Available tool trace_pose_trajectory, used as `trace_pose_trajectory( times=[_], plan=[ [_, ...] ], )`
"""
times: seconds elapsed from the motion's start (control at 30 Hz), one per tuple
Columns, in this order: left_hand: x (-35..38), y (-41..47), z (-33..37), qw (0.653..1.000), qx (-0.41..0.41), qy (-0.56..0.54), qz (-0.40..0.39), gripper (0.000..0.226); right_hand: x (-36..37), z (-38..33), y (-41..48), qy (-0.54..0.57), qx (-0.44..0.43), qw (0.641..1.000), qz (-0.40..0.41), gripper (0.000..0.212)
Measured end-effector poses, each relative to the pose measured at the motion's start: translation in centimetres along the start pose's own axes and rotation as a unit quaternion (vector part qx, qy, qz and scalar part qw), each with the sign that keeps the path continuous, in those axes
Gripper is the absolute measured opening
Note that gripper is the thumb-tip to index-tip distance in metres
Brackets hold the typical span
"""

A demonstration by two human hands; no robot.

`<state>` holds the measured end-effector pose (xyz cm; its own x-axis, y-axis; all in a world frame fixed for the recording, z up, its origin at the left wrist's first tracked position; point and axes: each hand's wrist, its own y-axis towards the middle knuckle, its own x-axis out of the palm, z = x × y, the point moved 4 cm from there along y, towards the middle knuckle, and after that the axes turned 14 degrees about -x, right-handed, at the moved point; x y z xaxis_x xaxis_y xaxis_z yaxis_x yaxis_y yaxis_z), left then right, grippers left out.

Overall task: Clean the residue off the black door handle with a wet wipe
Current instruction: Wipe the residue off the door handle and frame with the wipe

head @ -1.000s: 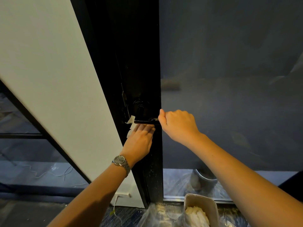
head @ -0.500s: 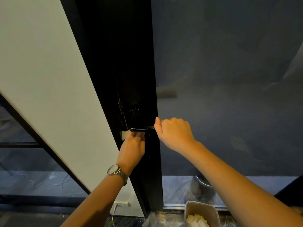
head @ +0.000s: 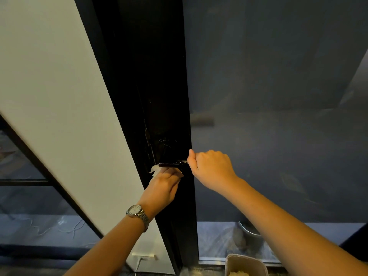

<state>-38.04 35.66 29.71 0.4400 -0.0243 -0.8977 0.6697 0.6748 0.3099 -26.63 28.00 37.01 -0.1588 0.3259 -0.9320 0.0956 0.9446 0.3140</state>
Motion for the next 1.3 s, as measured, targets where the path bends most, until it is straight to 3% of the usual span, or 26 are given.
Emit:
trace_pose_trajectory(
  times=[0.3,0.5,0.67,0.73,0.9,1.03,1.2,1.3],
  plan=[
    [-0.5,1.5,-0.4,0.994,-0.029,0.045,-0.092,0.04,0.0,0.1,0.1,0.01,-0.009,1.0,-0.002,0.057],
    [0.0,0.8,0.1,0.997,-0.049,0.019,-0.057,0.031,0.1,-0.1,-0.3,0.017,0.002,1.0,0.003,0.056],
    [-0.7,0.9,-0.7,0.99,-0.134,-0.051,0.013,0.028,-0.1,-0.1,-0.2,0.019,0.01,1.0,0.004,0.057],
    [-0.6,0.5,-0.5,0.993,-0.109,-0.037,0.026,0.027,-0.1,-0.1,-0.1,0.014,0.006,1.0,0.005,0.057],
    [-0.1,-0.3,-0.1,0.993,0.084,0.08,-0.007,0.029,-0.2,-0.1,-0.1,0.016,0.008,1.0,0.0,0.056],
    [-0.1,-0.3,-0.2,1.0,-0.001,0.004,0.001,0.021,0.0,-0.1,-0.2,0.014,0.005,1.0,0.002,0.056],
    [0.3,0.2,0.6,0.993,0.052,0.099,-0.029,0.019,-0.1,-0.2,-0.3,0.013,0.005,1.0,0.002,0.056],
    [-0.3,1.0,0.2,0.997,0.034,0.057,-0.045,0.029,-0.2,-0.2,-0.2,0.013,0.004,1.0,0.004,0.056]
  ],
)
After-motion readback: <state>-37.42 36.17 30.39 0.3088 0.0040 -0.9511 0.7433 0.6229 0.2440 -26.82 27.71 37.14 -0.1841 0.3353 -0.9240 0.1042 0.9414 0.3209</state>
